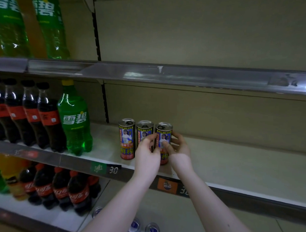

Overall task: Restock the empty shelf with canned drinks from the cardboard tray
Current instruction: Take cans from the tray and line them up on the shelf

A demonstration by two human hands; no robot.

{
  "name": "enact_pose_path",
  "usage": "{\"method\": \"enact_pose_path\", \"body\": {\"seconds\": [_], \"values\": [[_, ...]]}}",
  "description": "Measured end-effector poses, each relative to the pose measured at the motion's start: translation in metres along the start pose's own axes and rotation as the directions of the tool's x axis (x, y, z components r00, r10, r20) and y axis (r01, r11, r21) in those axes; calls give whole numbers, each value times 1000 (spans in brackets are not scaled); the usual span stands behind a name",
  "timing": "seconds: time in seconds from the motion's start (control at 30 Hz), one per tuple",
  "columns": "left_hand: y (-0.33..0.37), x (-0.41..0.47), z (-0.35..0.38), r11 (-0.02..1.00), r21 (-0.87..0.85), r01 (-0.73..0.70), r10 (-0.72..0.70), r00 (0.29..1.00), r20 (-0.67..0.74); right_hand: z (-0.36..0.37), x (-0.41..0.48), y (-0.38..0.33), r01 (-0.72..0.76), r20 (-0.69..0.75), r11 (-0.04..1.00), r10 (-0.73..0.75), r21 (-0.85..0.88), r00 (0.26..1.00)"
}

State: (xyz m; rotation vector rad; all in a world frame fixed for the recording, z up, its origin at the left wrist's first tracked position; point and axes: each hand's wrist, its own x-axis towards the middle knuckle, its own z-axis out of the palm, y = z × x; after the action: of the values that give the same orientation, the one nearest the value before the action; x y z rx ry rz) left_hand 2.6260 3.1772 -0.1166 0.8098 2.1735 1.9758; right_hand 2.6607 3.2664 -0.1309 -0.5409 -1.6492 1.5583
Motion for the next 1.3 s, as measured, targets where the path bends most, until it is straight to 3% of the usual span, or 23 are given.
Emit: {"method": "enact_pose_path", "body": {"seconds": [0.2,0.4,0.7,1.03,1.3], "values": [[5,-10,3,1000,-31,6,-5,1000,31,-8,-7,-8,-60,-30,997,59,-49,998],[13,-29,20,998,-55,-32,33,999,32,-31,-26,-14,40,-71,997,-45,-71,996],[37,-87,72,987,-104,-125,137,985,108,-114,-84,-34,159,-93,984,-151,85,984],[62,-237,210,961,-272,-48,129,948,290,-309,-185,-32,190,-272,979,-165,68,948],[47,-360,331,968,-221,117,20,844,535,-471,-294,19,6,-521,1000,-2,5,854]]}}
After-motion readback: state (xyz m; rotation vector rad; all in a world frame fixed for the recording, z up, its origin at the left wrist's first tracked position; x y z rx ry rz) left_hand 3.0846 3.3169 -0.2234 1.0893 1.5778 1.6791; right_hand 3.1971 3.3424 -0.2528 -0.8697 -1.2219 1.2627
